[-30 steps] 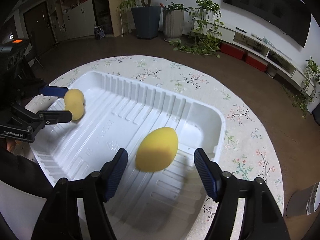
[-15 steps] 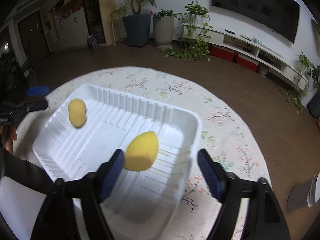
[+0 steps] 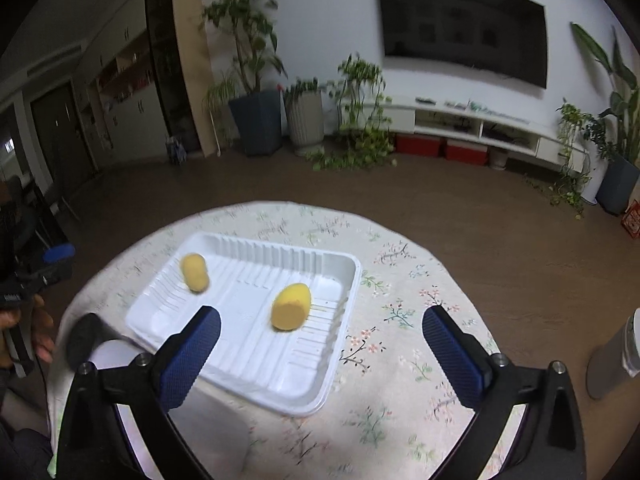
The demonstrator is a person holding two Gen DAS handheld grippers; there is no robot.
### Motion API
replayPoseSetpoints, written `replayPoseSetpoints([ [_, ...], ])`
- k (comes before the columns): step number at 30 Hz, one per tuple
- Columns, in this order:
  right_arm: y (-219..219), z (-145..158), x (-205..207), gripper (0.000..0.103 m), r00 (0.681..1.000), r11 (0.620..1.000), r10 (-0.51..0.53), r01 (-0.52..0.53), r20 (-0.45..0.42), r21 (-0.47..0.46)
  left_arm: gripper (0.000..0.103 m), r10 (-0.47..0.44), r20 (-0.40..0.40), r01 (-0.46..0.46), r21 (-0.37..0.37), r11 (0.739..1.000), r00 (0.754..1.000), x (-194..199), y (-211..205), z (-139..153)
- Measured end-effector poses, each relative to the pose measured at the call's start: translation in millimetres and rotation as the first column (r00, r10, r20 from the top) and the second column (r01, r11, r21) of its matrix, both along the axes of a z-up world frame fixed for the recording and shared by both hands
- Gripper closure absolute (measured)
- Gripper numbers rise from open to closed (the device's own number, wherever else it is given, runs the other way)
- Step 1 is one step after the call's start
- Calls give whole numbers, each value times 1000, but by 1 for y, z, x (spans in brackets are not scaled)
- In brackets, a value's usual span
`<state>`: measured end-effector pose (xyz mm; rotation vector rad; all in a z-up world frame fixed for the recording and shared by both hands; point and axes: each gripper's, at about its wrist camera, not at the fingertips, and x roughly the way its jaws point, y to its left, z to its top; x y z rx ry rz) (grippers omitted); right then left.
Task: Organize soft objects
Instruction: 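Withdraw both open tools from the tray back toward the pile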
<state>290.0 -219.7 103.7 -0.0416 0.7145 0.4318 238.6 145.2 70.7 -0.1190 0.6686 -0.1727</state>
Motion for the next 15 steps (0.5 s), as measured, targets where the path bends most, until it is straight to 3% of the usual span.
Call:
replayPoseSetpoints([
  [9, -22, 8, -82, 0, 996, 998, -41, 38, 75, 41, 0, 71, 35, -70, -27, 997, 997, -77, 7, -5],
  [15, -34, -9, -113, 0, 994, 994, -94, 92, 46, 56, 0, 92, 33, -91, -18, 996, 995, -117, 0, -13],
])
